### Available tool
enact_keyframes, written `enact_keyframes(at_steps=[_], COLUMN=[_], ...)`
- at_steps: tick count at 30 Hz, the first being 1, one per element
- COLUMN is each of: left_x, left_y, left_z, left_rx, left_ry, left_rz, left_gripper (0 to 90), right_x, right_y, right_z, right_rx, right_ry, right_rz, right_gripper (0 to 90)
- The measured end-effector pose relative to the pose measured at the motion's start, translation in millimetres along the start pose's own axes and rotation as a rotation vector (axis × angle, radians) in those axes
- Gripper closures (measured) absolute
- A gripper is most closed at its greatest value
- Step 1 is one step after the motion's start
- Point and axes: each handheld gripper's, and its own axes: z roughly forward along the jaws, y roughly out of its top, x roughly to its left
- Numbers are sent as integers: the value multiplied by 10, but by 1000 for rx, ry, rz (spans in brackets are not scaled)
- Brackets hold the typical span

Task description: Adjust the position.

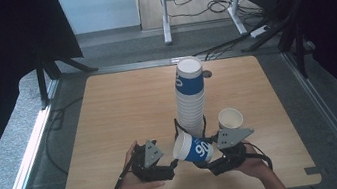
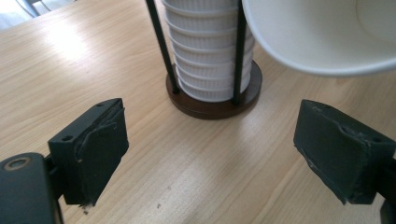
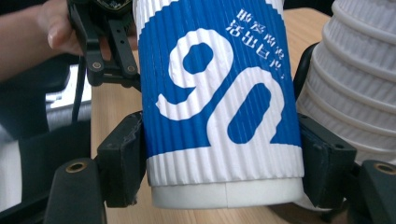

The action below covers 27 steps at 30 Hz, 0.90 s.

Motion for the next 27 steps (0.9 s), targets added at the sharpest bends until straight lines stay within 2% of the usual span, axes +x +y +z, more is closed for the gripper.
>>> enact_keyframes(at_steps=[7, 9, 13, 16, 17, 18, 19, 21, 22, 23, 27], left_x=[-12, -15, -22, -10, -10, -5, 9, 27, 27, 33, 15], left_y=[30, 27, 18, -13, -13, -21, -35, -40, -40, -35, -23], left_z=[-19, -34, -49, -73, -73, -77, -82, -87, -87, -100, -122], left_rx=[-6, -14, -19, -38, -38, -43, -43, -46, -46, -59, -72], left_ry=[0, -17, -20, -45, -45, -51, -74, -105, -105, -126, -143], left_rz=[-24, -39, -41, -99, -99, -120, -151, -186, -186, -208, -209], left_gripper=[103, 103, 104, 115, 135, 135, 146, 146, 146, 146, 146], right_x=[-15, -12, -9, -5, -5, -4, -8, -9, -9, -16, -30], right_y=[-46, -71, -106, -144, -144, -159, -183, -199, -199, -219, -243], right_z=[27, 7, -7, -6, -6, 0, 14, 19, 19, 13, -9], right_rx=[-66, -96, -127, -151, -151, -160, -168, -178, -178, -205, -252], right_ry=[-29, -33, -44, -53, -53, -53, -59, -63, -63, -65, -58], right_rz=[50, 63, 80, 86, 86, 94, 97, 103, 103, 113, 132], right_gripper=[274, 274, 274, 274, 274, 274, 274, 274, 274, 274, 274])
